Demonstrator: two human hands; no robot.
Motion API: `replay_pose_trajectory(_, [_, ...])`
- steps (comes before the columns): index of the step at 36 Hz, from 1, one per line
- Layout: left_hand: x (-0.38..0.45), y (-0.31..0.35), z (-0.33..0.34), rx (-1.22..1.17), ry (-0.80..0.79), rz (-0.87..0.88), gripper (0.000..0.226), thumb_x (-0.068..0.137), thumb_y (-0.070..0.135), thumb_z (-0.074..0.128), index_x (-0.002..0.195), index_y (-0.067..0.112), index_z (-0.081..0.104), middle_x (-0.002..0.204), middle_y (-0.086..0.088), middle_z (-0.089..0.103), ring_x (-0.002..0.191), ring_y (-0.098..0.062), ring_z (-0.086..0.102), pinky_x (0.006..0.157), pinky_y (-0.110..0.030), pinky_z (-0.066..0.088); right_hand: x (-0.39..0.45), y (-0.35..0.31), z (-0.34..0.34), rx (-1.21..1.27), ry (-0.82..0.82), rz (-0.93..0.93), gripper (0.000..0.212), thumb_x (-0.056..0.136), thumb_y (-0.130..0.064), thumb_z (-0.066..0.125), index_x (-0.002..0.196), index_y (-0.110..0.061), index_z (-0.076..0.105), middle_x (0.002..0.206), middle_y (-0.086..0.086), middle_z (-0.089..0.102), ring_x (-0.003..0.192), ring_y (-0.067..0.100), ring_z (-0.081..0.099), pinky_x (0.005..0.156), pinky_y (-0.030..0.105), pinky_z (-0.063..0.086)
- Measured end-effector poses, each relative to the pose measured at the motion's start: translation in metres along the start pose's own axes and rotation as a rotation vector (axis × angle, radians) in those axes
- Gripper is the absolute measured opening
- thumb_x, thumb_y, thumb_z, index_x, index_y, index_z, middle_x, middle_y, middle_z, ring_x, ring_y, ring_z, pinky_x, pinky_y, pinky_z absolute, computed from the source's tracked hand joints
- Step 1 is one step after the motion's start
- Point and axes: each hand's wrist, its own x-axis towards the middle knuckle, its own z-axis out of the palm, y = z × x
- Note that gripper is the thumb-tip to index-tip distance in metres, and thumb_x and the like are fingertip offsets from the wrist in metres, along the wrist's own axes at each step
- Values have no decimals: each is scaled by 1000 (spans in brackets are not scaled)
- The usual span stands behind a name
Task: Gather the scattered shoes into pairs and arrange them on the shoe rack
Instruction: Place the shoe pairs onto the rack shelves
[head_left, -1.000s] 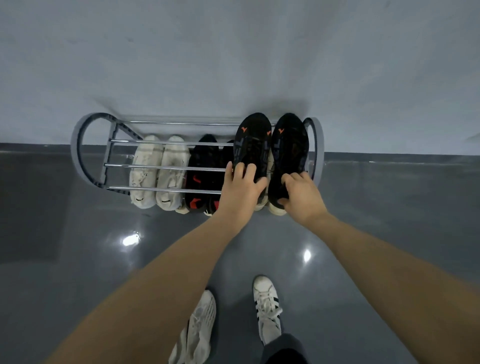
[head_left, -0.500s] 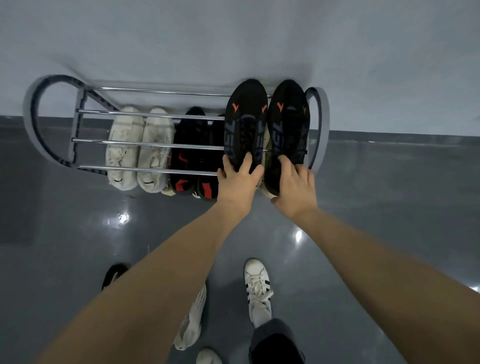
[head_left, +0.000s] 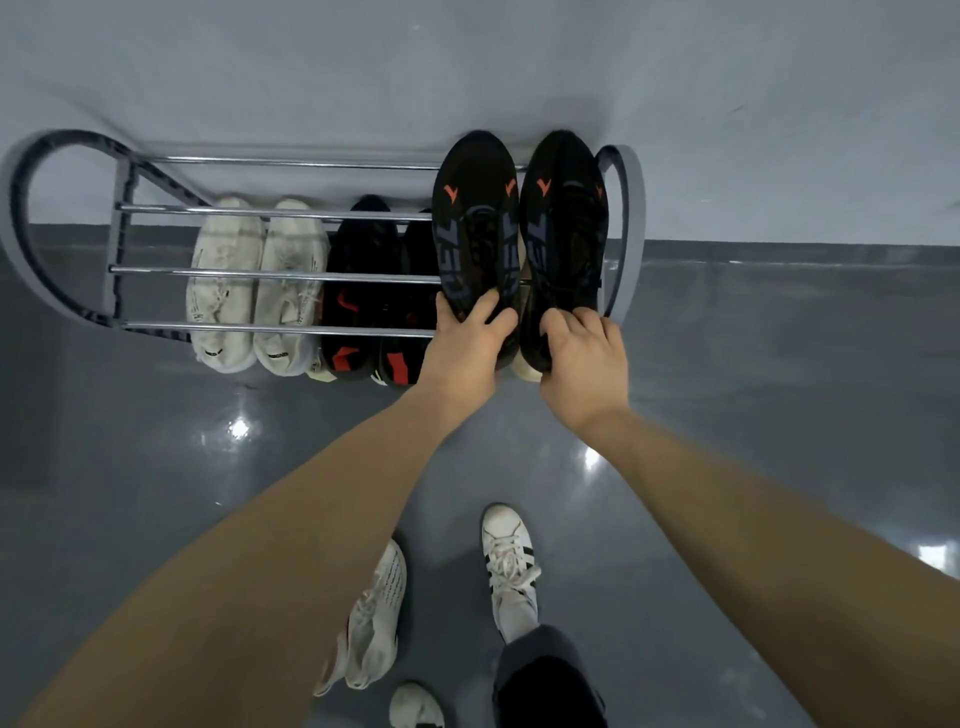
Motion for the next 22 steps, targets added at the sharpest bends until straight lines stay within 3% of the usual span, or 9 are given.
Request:
replay_pose_trajectory(6, [5,-1,4,38,-58,-7,54,86,6,63,133,20,41,154,0,17,136,-58,-1,85,-45,51,4,-3,3,53,-34,51,36,74,6,55,106,-11,53,107,4,61,107,28,49,98,34,31])
replay_pose_trajectory(10, [1,-5,-1,88,-97,27,58,86,14,65,137,21,36,156,1,11,137,-56,0,85,-47,51,2,-3,2,20,-48,28,39,75,4,56,111,-11,53,112,5,60,110,29,48,99,37,32])
replay_pose_trajectory(14, [-4,-6,-5,142,-89,35,59,87,19,65,137,22,34,158,-1,4,137,-55,8,104,-55,36,3,-8,-4,-49,-122,9,46,81,-1,55,123,-16,45,123,3,52,117,27,43,102,37,30])
replay_pose_trajectory(16, [-10,-9,-6,105,-15,55,64,84,19,68,137,21,32,158,-5,-3,135,-51,22,109,-55,31,2,-10,-9,-22,-148,33,50,82,-2,56,128,-17,42,131,4,47,122,27,39,104,37,29])
replay_pose_trajectory(19, [-25,-14,-13,-9,62,48,84,79,19,74,145,15,22,157,-14,-10,121,-40,46,98,-45,46,-5,-17,-20,43,-161,79,59,83,0,56,136,-17,38,149,9,28,133,32,28,110,40,25])
replay_pose_trajectory(22, [-44,-19,-26,-45,67,16,94,77,21,76,148,11,14,156,-17,-4,115,-37,51,90,-42,50,-19,-32,-29,50,-118,104,65,82,2,56,140,-15,33,155,12,15,137,35,20,112,41,21])
